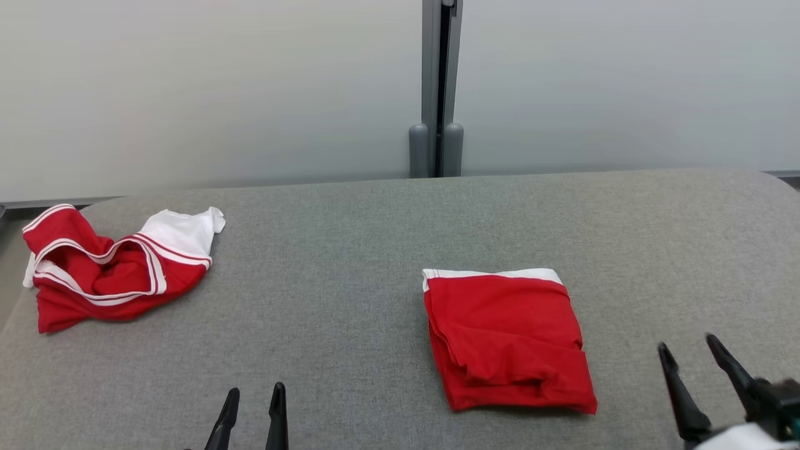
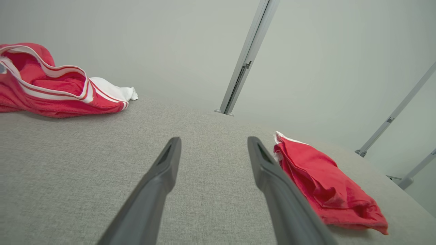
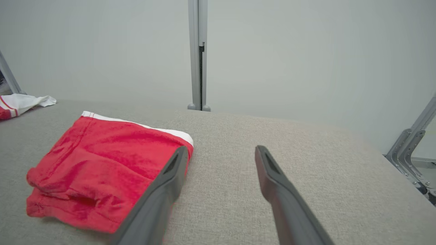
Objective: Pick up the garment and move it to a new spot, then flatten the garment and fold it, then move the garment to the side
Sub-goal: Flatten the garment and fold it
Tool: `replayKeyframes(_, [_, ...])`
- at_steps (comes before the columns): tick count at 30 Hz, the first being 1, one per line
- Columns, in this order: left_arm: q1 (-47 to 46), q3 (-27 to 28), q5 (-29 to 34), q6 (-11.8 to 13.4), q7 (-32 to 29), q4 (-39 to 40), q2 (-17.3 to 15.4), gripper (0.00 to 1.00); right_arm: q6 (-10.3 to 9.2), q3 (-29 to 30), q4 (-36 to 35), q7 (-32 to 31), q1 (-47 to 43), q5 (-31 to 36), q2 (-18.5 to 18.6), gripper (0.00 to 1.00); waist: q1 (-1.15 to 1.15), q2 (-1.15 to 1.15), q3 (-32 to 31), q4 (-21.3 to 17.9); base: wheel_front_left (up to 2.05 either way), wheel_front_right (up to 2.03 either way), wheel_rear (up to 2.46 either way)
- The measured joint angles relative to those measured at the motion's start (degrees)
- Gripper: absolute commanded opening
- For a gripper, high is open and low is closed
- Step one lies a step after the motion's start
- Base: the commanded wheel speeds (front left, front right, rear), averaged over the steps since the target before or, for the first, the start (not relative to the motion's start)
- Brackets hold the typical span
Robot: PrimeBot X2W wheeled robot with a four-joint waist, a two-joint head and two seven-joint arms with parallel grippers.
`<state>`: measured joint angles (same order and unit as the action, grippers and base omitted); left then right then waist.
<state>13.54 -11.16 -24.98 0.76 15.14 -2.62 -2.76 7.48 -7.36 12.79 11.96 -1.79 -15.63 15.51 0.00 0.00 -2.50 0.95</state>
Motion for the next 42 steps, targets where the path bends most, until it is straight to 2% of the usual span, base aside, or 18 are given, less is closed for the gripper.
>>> replayKeyframes(2, [0.44,0.46,0.01,-0.21,-0.01,-0.01,-0.02,1.0,0.01,2.64,1.82,1.99,-1.7,2.45,-0.27,1.0,0.0,0.0,-0.61,-0.2,0.0,0.0,0.0])
replayKeyframes(3, [0.63,1.59,0.03,-0.45,0.0,0.16,-0.02,1.0,0.01,6.48,3.75,2.87,-3.86,4.3,-1.9,1.0,0.0,0.0,-1.18,-0.31,0.0,0.0,0.0])
replayKeyframes(7, [1.42,2.31,0.12,-0.67,0.0,0.11,-0.03,1.0,0.01,10.36,2.18,2.99,-6.17,6.06,-4.12,1.0,0.0,0.0,-1.44,-0.41,0.0,0.0,0.0])
replayKeyframes(13, [1.53,3.0,0.12,-0.7,0.0,0.16,-0.01,1.0,0.01,10.87,1.12,3.02,-6.93,6.3,-5.75,1.0,0.0,0.0,-1.27,-0.95,0.0,0.0,0.0])
replayKeyframes(16, [1.49,3.01,0.2,-0.77,0.0,0.2,0.0,1.0,0.01,8.99,0.64,3.03,-5.42,5.91,-5.52,1.0,0.0,0.0,-0.8,-0.97,0.0,0.0,0.0])
replayKeyframes(17, [1.43,2.93,0.2,-0.77,0.0,0.18,-0.01,1.0,0.01,7.73,0.98,3.03,-4.42,5.76,-5.15,0.39,0.0,0.0,-0.5,-0.9,0.0,0.0,0.0])
replayKeyframes(18, [1.24,2.79,0.23,-0.77,0.0,0.15,-0.03,1.0,0.01,6.55,1.36,3.03,-3.24,5.32,-4.86,0.07,0.0,0.0,-0.18,-0.8,0.0,0.0,0.0])
replayKeyframes(19, [0.81,2.48,0.33,-0.79,0.0,0.13,-0.03,1.0,0.01,5.2,2.21,3.03,-1.68,4.7,-4.52,0.0,0.0,0.0,0.18,-0.65,0.0,0.0,0.0])
replayKeyframes(24, [-1.94,0.89,0.8,-1.3,0.0,-0.56,-0.01,1.0,0.01,-3.68,9.64,2.93,7.98,4.64,-2.59,0.0,0.0,0.0,1.92,0.81,0.0,0.0,0.0])
replayKeyframes(30, [-2.82,0.09,0.58,-1.2,0.0,-0.99,-0.02,1.0,0.01,-11.76,18.79,2.22,16.15,4.15,-3.11,0.0,0.0,0.0,3.67,2.44,0.0,0.0,0.0])
replayKeyframes(34, [-3.42,-0.9,0.19,-1.09,0.0,-1.2,-0.01,1.0,0.01,-15.93,23.75,2.7,18.3,2.58,-4.31,0.0,0.0,0.0,4.66,3.91,0.0,0.0,0.0])
replayKeyframes(37, [-3.52,-1.04,0.16,-0.76,0.0,-1.27,-0.01,1.0,0.01,-20.98,24.84,2.92,18.34,1.24,-5.05,0.0,0.0,0.0,5.18,4.95,0.0,0.0,0.0])
replayKeyframes(42, [-3.56,-0.83,0.18,-0.76,0.0,-1.27,-0.02,1.0,0.01,-26.92,22.14,3.02,16.68,-0.63,-5.9,0.0,0.0,0.0,5.64,5.27,0.0,0.0,0.0])
